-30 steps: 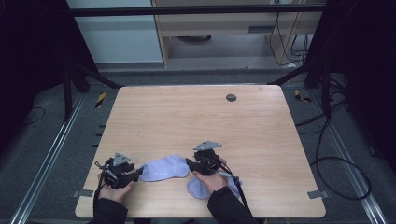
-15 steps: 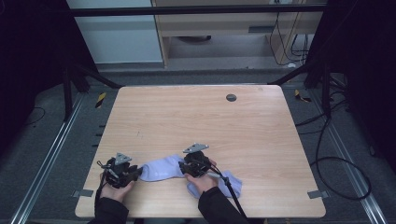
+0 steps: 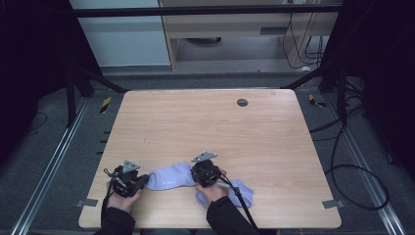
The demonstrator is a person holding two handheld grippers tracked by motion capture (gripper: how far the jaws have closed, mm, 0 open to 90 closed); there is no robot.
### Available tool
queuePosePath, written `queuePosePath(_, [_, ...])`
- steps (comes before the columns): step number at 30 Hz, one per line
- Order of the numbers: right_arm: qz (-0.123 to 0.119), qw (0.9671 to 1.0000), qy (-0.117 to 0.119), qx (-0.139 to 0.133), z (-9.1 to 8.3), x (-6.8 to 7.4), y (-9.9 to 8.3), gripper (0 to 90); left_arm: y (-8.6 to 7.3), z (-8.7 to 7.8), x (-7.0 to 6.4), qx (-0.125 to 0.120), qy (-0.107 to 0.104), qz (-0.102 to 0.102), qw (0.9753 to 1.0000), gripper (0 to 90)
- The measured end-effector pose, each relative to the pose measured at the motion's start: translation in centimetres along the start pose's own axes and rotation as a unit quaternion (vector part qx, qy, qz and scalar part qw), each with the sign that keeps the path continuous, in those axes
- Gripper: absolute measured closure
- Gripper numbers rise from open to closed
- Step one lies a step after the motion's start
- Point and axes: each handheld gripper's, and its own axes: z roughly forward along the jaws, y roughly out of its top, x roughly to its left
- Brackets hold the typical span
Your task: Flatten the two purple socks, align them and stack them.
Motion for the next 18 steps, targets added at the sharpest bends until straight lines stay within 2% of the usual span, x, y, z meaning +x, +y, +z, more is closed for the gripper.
queuePosePath(3, [0.001,1.0000,0.001,0.001,0.0,0.1,0.1,86.0,0.1,-0.2,-0.1,-0.003,-0.002,0.001,1.0000,86.9])
queuePosePath(11, [0.012,0.9997,0.019,-0.008,-1.2,-0.1,0.4,86.8,0.5,-1.3,-0.3,-0.028,-0.017,-0.010,0.9994,87.1])
queuePosePath(13, [0.008,0.9996,0.019,-0.018,-2.3,-0.3,0.7,86.8,0.8,-1.9,-0.7,-0.041,-0.029,-0.014,0.9986,87.0])
queuePosePath(18, [0.007,0.9992,0.022,-0.032,-4.2,-0.9,0.7,86.8,1.4,-2.5,-1.7,-0.052,-0.033,-0.015,0.9980,87.0])
